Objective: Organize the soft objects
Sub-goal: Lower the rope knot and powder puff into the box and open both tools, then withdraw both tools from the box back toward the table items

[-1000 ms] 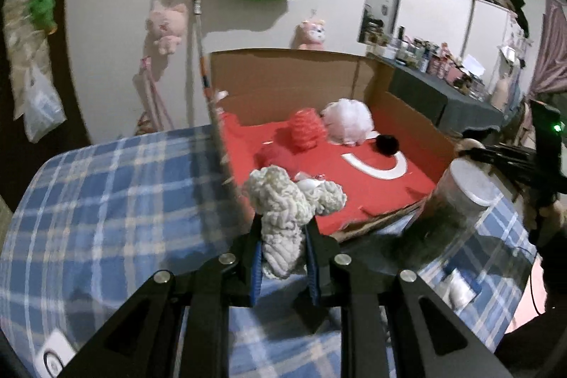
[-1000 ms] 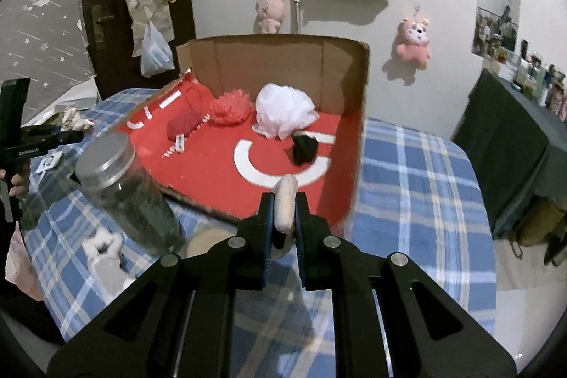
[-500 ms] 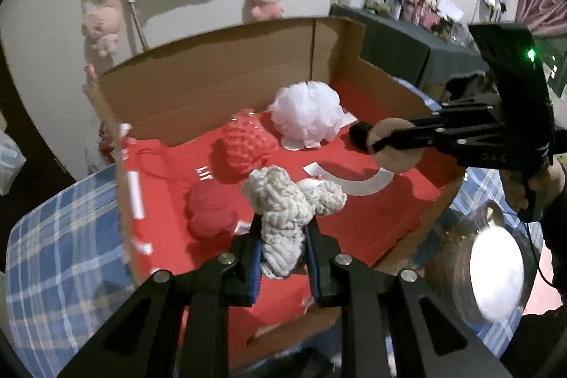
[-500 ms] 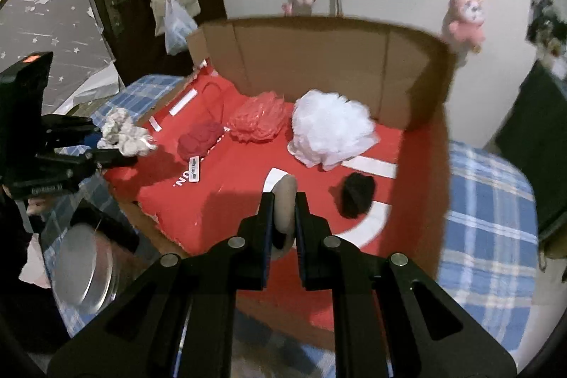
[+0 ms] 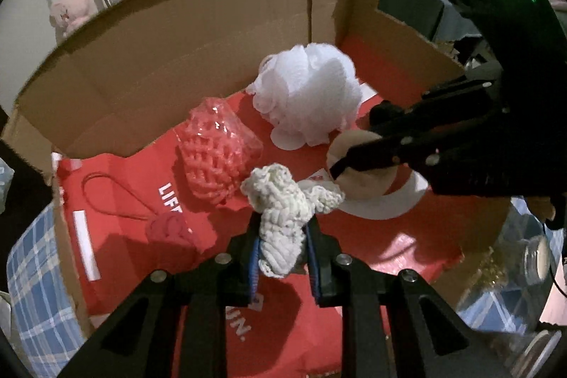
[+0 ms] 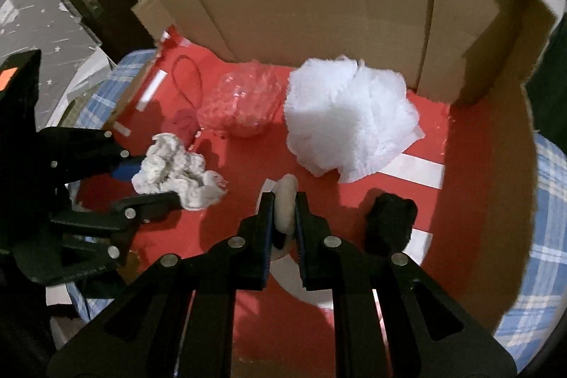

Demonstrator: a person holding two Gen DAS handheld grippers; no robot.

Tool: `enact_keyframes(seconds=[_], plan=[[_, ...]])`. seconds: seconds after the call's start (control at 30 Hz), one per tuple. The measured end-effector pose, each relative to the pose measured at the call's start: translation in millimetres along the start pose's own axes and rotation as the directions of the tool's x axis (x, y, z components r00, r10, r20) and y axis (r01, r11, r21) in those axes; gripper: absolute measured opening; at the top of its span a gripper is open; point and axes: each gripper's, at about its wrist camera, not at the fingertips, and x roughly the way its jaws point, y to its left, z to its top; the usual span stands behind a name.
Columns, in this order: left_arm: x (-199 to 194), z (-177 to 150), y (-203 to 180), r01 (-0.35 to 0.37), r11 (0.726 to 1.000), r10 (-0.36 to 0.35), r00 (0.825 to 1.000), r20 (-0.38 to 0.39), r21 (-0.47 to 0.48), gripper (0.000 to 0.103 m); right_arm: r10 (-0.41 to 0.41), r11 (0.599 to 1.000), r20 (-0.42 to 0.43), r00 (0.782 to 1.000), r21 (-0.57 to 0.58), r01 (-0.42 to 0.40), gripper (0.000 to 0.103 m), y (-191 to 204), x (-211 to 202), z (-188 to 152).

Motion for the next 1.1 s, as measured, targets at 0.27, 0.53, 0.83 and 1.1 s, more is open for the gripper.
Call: enact_keyframes(seconds=[0.27, 0.53, 0.83, 1.1], plan=[[15.2, 3.8, 8.6, 0.008, 0.999, -0.01, 0.998, -0.059, -0.032, 0.023, -0.009, 0.999, -0.05, 0.999, 0.034, 0.011, 0.016, -9.1, 13.3, 6.8], [22.7, 11.9, 11.9, 0.002, 0.999, -0.005, 0.996, -0.086, -0.035, 0.03, -0.026, 0.999, -0.062, 0.998, 0.039, 0.028, 0.018, -9.9, 16.4, 8.7], [29.1, 13.0, 9.0, -0.005, 0.999, 0.002, 0.995, -0.102, -0.036, 0.036, -0.034, 0.998, -0.061, 0.998, 0.046, 0.037, 0.021, -9.9, 19.0, 9.8], [30.2, 9.5, 3.1, -0.015, 0.999, 0.011, 0.995, -0.103, -0.035, 0.043, -0.039, 0.998, -0.061, 0.997, 0.053, 0.042, 0.023, -10.0, 18.2, 8.3]])
